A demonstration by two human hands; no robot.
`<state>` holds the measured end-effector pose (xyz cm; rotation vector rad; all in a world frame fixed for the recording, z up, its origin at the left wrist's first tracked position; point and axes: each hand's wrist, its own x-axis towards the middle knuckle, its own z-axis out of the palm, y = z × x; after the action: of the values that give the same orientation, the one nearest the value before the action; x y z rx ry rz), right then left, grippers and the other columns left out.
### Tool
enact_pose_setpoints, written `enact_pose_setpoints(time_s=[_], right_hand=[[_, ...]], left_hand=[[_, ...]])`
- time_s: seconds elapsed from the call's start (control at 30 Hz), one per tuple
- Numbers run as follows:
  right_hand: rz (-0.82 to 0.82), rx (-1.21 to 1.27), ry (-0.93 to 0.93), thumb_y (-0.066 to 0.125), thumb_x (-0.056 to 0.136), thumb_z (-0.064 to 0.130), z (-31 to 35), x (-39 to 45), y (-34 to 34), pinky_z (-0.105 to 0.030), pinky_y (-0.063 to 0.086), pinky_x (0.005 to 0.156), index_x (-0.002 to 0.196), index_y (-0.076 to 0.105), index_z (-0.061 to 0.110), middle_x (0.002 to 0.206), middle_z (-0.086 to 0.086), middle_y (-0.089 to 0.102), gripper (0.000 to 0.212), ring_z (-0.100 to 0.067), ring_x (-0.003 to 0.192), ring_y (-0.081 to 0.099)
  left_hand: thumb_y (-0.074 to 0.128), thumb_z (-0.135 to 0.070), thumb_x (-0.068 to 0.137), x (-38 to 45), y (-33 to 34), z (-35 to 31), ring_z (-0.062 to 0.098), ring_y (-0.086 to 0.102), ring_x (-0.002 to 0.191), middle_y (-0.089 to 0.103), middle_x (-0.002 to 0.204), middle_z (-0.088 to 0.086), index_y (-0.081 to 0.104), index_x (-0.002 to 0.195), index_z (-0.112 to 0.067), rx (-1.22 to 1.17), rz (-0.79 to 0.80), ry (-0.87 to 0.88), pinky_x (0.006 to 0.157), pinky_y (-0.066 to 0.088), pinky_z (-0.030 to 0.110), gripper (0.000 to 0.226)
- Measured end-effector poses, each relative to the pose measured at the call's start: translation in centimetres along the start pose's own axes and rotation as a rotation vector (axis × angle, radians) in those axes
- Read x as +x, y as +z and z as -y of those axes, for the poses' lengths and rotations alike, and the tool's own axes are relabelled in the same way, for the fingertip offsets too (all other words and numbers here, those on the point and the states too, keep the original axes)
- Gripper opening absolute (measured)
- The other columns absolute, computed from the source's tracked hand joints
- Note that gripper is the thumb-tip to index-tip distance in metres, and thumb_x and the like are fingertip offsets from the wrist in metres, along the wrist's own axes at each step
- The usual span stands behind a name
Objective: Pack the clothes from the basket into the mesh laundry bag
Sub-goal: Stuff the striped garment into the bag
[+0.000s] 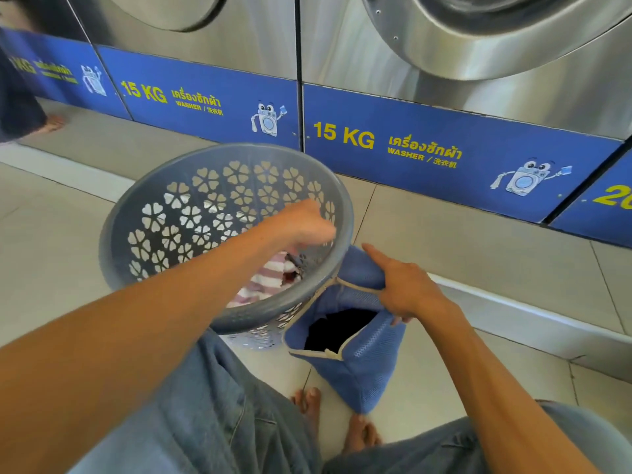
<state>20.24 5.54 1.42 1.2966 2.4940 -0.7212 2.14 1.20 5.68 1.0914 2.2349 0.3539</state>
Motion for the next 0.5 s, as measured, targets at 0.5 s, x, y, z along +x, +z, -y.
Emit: enact_pose_setpoints(time_s=[0.5], right_hand=[[0.121, 0.009, -0.057, 0.065, 0.078, 0.005, 3.9, 4.2, 2.4, -0.05, 0.058, 0.073, 0.139, 0.029, 0.028, 0.104, -0.017, 0.066, 0.075, -0.039, 0.081, 0.069]], left_hand=[[0.076, -0.056, 0.051, 13.4, 7.4, 14.4, 0.033, 0.049, 0.127, 0.043, 0.15, 0.003, 0.022, 0.149, -0.04, 0.65, 0.475, -0.248, 0.1, 0.05, 0.046, 0.113]])
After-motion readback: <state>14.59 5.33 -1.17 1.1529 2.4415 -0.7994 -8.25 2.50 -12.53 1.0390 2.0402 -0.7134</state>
